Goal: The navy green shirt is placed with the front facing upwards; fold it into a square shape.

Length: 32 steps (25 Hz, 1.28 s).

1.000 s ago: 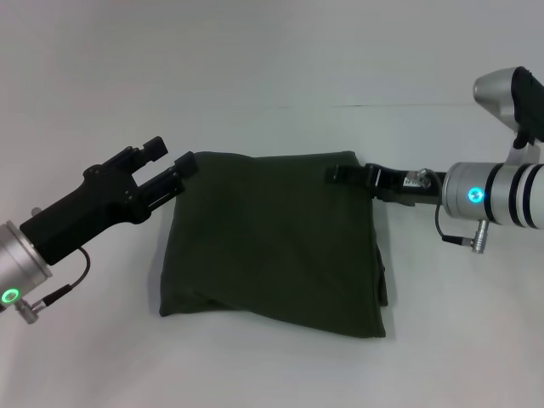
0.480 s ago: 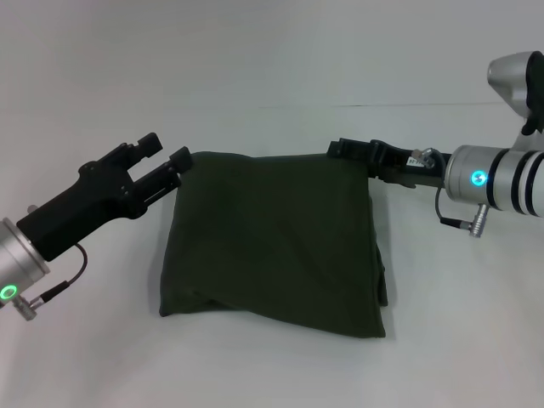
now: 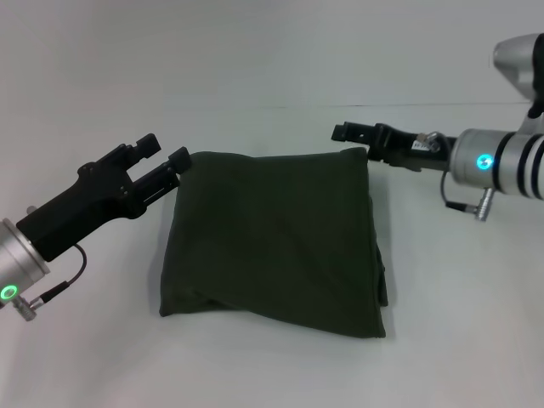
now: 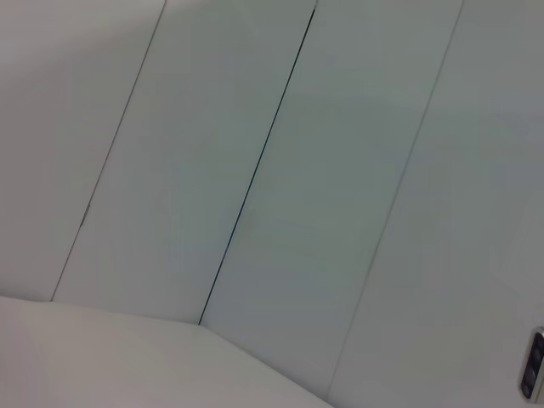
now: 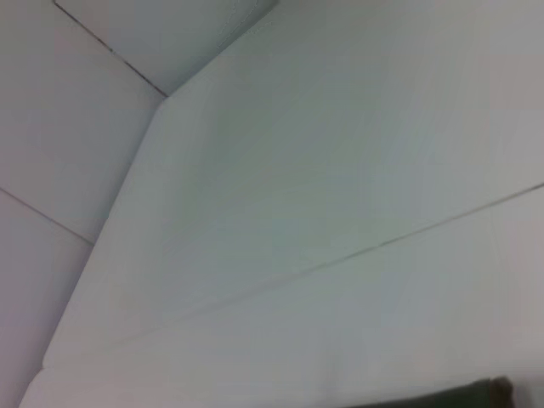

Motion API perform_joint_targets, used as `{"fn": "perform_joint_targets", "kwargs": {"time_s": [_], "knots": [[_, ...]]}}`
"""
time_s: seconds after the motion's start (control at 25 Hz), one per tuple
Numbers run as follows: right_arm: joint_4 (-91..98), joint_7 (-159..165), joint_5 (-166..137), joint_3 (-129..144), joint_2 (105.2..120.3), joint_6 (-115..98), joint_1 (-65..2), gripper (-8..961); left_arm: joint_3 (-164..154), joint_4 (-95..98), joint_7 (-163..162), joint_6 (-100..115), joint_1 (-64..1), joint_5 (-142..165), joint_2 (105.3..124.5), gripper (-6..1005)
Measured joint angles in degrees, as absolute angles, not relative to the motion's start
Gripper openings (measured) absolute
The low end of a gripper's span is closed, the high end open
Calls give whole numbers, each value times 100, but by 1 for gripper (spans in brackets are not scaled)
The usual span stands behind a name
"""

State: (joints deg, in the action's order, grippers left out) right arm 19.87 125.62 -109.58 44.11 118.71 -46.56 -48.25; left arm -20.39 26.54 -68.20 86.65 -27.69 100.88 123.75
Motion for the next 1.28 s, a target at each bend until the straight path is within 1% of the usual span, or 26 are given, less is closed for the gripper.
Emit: {"fn": "perform_joint_targets", "kwargs": {"time_s": [0.32, 0.48, 0.64, 0.92, 1.28], "knots": [[1957, 12628, -11013, 4443, 11546, -4806, -4774, 915, -2050, 2639, -6853, 8699, -2769, 10088, 12382, 715], [1951, 12732, -11043, 4498, 11444, -5060, -4707, 915, -2049, 2590, -6858, 8705, -2779, 10088, 12384, 717], [1966, 12816, -11192, 4530, 11433, -5271, -4681, 916, -2039, 2577, -6860, 8707, -2783, 10089, 12384, 717], [1975, 12828, -11294, 4585, 11462, -5321, -4630, 916, -2035, 2575, -6863, 8669, -2786, 10076, 12384, 716], [1981, 12842, -11294, 4736, 11372, -5722, -4527, 915, -2043, 2569, -6871, 8665, -2786, 10018, 12384, 717]]}}
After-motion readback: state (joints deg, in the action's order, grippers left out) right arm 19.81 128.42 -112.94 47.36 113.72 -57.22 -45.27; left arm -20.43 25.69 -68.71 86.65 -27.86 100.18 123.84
